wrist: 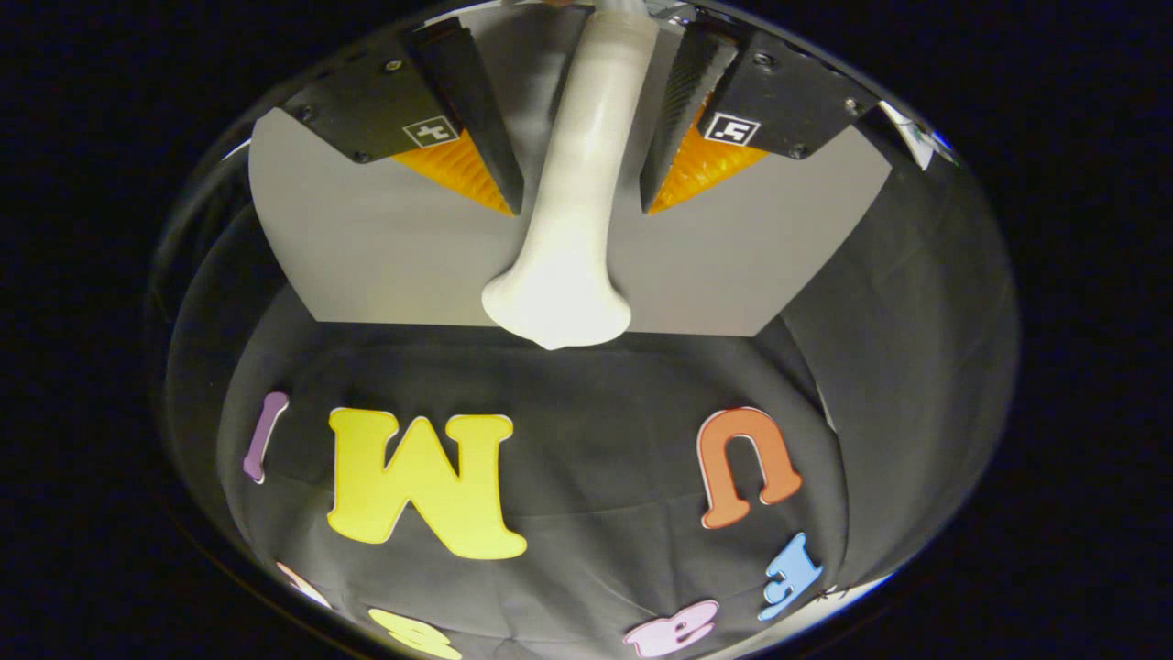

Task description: Iron the clothes twice with a garment steamer, once on the left side and once on the right side.

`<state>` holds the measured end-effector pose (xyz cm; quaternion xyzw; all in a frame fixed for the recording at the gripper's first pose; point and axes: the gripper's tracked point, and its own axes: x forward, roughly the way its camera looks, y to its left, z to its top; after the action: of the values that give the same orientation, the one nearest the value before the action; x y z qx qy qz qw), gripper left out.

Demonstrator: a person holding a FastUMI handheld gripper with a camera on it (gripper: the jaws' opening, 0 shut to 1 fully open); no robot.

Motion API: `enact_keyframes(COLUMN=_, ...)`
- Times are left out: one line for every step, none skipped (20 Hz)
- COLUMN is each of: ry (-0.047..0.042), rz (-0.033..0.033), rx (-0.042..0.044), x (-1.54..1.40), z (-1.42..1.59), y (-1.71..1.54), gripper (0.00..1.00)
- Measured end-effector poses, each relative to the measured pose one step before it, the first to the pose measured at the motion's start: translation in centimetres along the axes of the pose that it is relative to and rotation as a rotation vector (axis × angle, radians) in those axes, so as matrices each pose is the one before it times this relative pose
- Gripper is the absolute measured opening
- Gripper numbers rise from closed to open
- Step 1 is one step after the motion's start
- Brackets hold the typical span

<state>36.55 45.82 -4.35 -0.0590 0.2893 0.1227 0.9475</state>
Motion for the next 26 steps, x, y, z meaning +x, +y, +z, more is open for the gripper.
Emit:
enact_keyframes(ry=0.00272, rz=-0.01529, rx=0.0079, x=0.302, z=0.11, y=-0.022, gripper=0.82)
enact_keyframes(ry=0.01703, rz=-0.01775, rx=0.00175, x=0.177, z=-0.299, y=-0.148, gripper=0.81)
enact_keyframes(ry=0.01234, rz=-0.00955, rx=0.00431, x=0.065, z=-0.114, y=-0.132, gripper=0.79)
enact_keyframes(ry=0.01248, rz=-0.00805, rx=0.00514, x=0.021, z=-0.079, y=-0.096, gripper=0.76)
enact_keyframes(ry=0.02554, rz=-0.00487, rx=0.00701, x=0.371, z=-0.363, y=-0.133, gripper=0.74)
enact_keyframes(ry=-0.00175, rz=0.00319, rx=0.00202, x=0.153, z=0.186, y=0.08, gripper=0.67)
enact_keyframes(ry=0.01276, rz=0.02066, rx=0.00489, x=0.062, z=-0.335, y=0.394, gripper=0.66)
enact_keyframes(ry=-0.0079, rz=-0.00826, rx=0.00388, x=-0.22, z=0.176, y=0.118, gripper=0.58)
enact_keyframes(ry=-0.00228, rz=-0.00024, rx=0.00028, x=0.066, z=-0.08, y=-0.073, gripper=0.51)
enact_keyframes(ry=-0.00369, rz=0.00976, rx=0.02347, x=-0.08, z=0.065, y=-0.002, gripper=0.48)
enact_keyframes(ry=-0.00306, rz=0.01914, rx=0.02357, x=-0.202, z=0.005, y=0.154, gripper=0.46)
enact_keyframes(ry=-0.00252, rz=0.0168, rx=0.01842, x=-0.628, z=-0.045, y=0.236, gripper=0.43)
enact_keyframes(ry=-0.01394, rz=0.01723, rx=-0.00669, x=-0.811, z=0.098, y=0.275, gripper=0.42)
enact_keyframes(ry=-0.02694, rz=0.01309, rx=-0.01353, x=-0.932, z=0.314, y=0.311, gripper=0.39)
enact_keyframes(ry=-0.03193, rz=0.01585, rx=-0.01059, x=-1.111, z=0.482, y=0.199, gripper=0.39)
enact_keyframes(ry=-0.02874, rz=0.02203, rx=0.00229, x=-1.122, z=0.356, y=0.28, gripper=0.38)
enact_keyframes(ry=-0.02472, rz=0.0193, rx=0.00347, x=-1.182, z=0.383, y=0.242, gripper=0.38)
enact_keyframes(ry=-0.02494, rz=0.01365, rx=0.00251, x=-1.011, z=0.377, y=0.025, gripper=0.38)
enact_keyframes(ry=-0.02381, rz=0.00956, rx=-0.00114, x=-1.195, z=0.511, y=-0.145, gripper=0.38)
enact_keyframes(ry=-0.02595, rz=0.00831, rx=0.00155, x=-1.131, z=0.383, y=-0.125, gripper=0.37)
enact_keyframes(ry=-0.02445, rz=0.00363, rx=-0.00005, x=-1.193, z=0.385, y=-0.224, gripper=0.37)
enact_keyframes(ry=-0.0227, rz=0.00013, rx=-0.0039, x=-1.122, z=0.248, y=-0.288, gripper=0.37)
enact_keyframes(ry=-0.01998, rz=-0.0008, rx=-0.00283, x=-1.079, z=0.291, y=-0.395, gripper=0.37)
enact_keyframes(ry=-0.01706, rz=-0.00201, rx=-0.00334, x=-0.997, z=0.075, y=-0.459, gripper=0.37)
enact_keyframes(ry=-0.01377, rz=-0.00486, rx=-0.00177, x=-1.137, z=0.081, y=-0.523, gripper=0.37)
enact_keyframes(ry=-0.01243, rz=-0.00947, rx=-0.00333, x=-0.955, z=-0.088, y=-0.721, gripper=0.37)
